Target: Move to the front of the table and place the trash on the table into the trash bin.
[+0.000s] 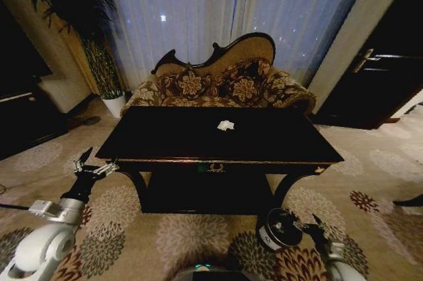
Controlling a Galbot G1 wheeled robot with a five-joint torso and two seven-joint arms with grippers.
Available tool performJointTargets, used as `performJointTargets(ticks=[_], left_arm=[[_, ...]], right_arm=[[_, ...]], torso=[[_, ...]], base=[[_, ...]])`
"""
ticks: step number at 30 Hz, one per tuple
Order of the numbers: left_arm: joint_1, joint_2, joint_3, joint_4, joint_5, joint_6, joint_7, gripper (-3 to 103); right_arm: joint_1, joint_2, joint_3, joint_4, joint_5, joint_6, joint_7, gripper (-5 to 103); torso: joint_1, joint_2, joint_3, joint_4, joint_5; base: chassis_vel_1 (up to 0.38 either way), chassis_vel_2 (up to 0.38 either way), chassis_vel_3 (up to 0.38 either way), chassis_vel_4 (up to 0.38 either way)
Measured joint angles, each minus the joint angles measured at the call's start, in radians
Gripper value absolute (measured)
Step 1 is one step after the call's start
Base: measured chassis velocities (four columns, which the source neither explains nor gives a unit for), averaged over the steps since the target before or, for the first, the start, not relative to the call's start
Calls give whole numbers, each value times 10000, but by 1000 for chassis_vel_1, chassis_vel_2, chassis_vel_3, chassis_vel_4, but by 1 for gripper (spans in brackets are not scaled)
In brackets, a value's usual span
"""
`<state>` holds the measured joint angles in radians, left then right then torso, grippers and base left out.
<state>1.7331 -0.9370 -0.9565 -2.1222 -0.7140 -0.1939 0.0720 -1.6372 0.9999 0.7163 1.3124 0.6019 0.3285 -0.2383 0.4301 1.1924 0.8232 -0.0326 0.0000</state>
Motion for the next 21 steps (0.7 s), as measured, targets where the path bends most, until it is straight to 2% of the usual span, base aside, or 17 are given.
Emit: performJointTargets(ticks=[3, 9, 14, 21], left_arm=[[1, 0, 0, 0, 0, 0, 0, 100], [0, 0, 0, 0, 0, -1, 0, 100], [1, 0, 0, 0, 0, 0, 0, 100], [0, 0, 0, 0, 0, 0, 0, 100]], right_arm=[[-724, -6, 713, 623, 788, -163, -500, 100], [-1365, -90, 1504, 906, 1419, -165, -1219, 100], [-2061, -113, 2442, 1326, 2156, 176, -2325, 100], [-2705, 35, 3223, 2129, 2526, 339, -3200, 100]], torso=[[0, 0, 0, 2, 1], [0, 0, 1, 3, 0], [0, 0, 1, 3, 2], [0, 0, 1, 2, 0]], base=[[0, 0, 0, 0], [0, 0, 0, 0], [0, 0, 0, 0], [0, 0, 0, 0]])
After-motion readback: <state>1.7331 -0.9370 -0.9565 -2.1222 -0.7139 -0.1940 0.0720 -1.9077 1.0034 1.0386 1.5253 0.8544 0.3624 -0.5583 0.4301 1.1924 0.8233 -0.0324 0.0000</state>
